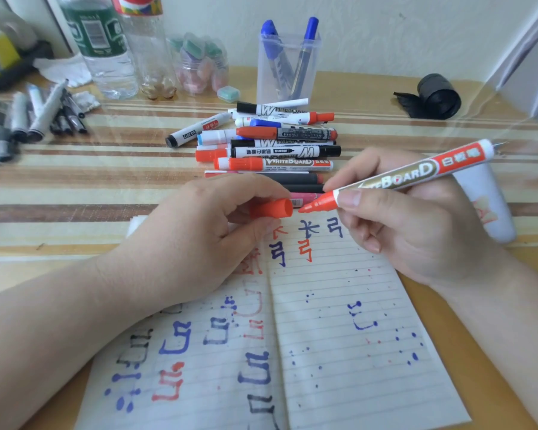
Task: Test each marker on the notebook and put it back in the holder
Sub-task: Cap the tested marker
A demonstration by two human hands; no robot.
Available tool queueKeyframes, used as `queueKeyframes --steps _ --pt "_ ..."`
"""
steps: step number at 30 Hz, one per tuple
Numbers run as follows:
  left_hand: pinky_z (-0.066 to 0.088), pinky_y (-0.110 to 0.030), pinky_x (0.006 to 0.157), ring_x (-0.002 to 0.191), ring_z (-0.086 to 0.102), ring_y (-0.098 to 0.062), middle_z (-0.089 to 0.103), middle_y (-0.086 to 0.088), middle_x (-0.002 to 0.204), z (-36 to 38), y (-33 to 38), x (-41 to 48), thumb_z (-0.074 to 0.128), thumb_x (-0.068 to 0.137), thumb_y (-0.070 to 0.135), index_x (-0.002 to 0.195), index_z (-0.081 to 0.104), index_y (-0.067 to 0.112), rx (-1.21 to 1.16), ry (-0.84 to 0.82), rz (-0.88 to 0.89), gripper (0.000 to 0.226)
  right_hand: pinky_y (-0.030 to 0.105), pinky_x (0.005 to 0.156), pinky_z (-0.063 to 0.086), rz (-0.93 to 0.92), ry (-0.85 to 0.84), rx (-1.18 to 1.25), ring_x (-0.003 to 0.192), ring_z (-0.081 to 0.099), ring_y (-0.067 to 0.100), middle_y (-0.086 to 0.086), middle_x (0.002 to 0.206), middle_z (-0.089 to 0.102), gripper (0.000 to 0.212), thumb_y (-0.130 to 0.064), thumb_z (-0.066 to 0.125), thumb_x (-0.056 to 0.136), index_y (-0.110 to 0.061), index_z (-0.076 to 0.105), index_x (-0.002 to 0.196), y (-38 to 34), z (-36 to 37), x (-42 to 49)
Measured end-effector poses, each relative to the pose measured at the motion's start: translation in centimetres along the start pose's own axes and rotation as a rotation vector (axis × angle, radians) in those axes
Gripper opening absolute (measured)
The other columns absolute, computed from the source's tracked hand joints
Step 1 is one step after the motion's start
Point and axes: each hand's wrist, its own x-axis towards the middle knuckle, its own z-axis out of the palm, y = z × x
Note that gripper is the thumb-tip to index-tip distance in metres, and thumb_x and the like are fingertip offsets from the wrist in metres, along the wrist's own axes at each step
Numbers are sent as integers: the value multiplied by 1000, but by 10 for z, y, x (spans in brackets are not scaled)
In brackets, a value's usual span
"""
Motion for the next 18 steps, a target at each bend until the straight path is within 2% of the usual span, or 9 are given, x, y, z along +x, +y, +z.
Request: queueKeyframes --steps 4,8,12,15,18 --pt "45 -2 83 91 67 9 69 29 100 -1 0 0 71 90 21 112 69 33 1 2 -10 25 24 43 35 -38 -8 -30 50 49 24 10 62 60 16 -21 71 76 -9 69 86 -3 2 -1" --pt "50 -9 85 94 69 5 73 21 102 0 1 1 73 91 13 114 71 27 -54 6 2 27 28 42 40 -86 -27 -127 53 57 27 15 69 67 10 -10 71 84 -7 64 88 -4 6 -2" --pt "53 -15 84 94 71 -4 73 16 103 -1 2 0 72 94 18 117 71 23 -116 17 82 24 27 41 44 -49 -80 -94 51 62 17 14 70 69 15 -16 80 82 -9 71 91 -4 11 -2" --pt "52 -18 83 93 70 -10 73 13 101 -2 1 0 68 94 24 114 70 22 -139 39 104 20 30 44 44 -10 -86 -35 53 58 21 10 68 66 20 -25 86 80 -15 76 94 1 11 0" --pt "51 -21 82 92 68 -18 72 8 100 -1 1 0 65 98 26 112 69 18 -202 21 102 16 27 44 40 40 -118 92 56 56 21 8 71 67 43 -44 88 70 -19 76 103 2 8 1"
